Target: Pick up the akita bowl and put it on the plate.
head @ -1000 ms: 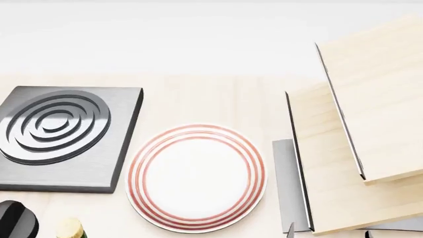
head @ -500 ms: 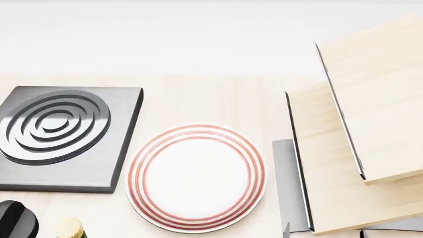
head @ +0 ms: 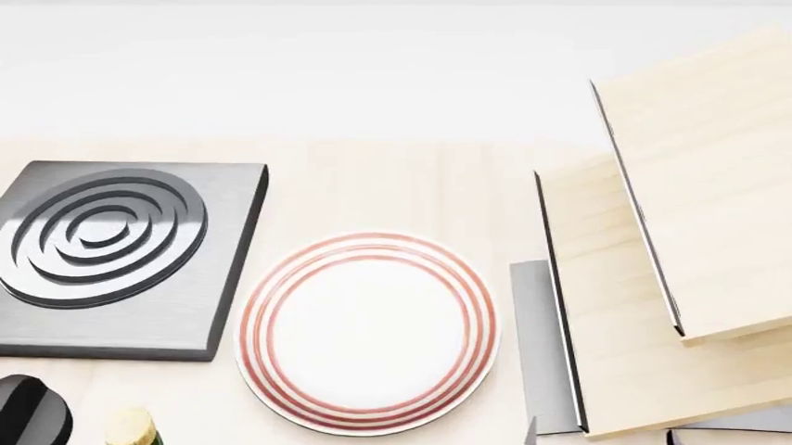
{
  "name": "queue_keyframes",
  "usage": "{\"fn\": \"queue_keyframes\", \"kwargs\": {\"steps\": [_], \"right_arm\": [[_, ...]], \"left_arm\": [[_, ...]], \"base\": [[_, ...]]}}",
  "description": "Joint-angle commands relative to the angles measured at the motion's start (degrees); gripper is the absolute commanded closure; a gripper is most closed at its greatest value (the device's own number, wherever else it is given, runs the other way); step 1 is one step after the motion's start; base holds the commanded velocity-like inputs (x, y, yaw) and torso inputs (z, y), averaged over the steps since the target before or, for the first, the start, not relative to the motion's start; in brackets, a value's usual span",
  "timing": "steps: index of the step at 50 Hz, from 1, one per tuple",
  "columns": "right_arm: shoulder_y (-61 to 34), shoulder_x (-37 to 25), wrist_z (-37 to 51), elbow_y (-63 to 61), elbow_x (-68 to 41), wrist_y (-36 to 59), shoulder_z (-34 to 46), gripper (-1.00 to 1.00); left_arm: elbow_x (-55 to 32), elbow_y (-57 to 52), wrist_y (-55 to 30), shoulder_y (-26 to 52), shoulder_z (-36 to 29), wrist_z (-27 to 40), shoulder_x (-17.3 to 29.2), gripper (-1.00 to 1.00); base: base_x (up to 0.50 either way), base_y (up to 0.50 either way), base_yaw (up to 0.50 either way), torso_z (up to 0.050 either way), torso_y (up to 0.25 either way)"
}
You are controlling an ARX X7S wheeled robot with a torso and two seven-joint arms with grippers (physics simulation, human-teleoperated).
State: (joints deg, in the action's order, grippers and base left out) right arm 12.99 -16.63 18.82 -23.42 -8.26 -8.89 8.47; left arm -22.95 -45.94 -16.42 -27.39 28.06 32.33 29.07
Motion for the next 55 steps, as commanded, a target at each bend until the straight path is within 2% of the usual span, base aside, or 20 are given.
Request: {"fn": "queue_keyframes", "kwargs": {"steps": [1, 13, 33, 55], "right_arm": [[-0.34, -0.10, 0.18, 0.39, -0.18, 0.21, 0.23, -1.00], [-0.42, -0.24, 0.35, 0.54, -0.25, 0.24, 0.67, -1.00], [-0.73, -0.52, 0.57, 0.88, -0.32, 0.55, 1.31, -1.00], [-1.38, -0.63, 0.99, 1.76, -0.29, 0.75, 2.01, -1.00]], "left_arm": [[-1.76, 1.88, -3.78, 0.37, -0.42, -0.50, 1.61, -1.00], [-7.38, 3.99, -9.54, 0.62, -1.53, -2.41, 3.27, -1.00], [-12.90, 8.23, -12.90, 1.78, -3.54, -6.19, 4.25, -1.00], [-18.90, 9.91, -14.34, 1.49, 0.98, -7.70, 4.17, -1.00]], "base": [[0.00, 0.00, 0.00, 0.000, 0.000], [0.00, 0.00, 0.00, 0.000, 0.000], [0.00, 0.00, 0.00, 0.000, 0.000], [0.00, 0.00, 0.00, 0.000, 0.000]]}}
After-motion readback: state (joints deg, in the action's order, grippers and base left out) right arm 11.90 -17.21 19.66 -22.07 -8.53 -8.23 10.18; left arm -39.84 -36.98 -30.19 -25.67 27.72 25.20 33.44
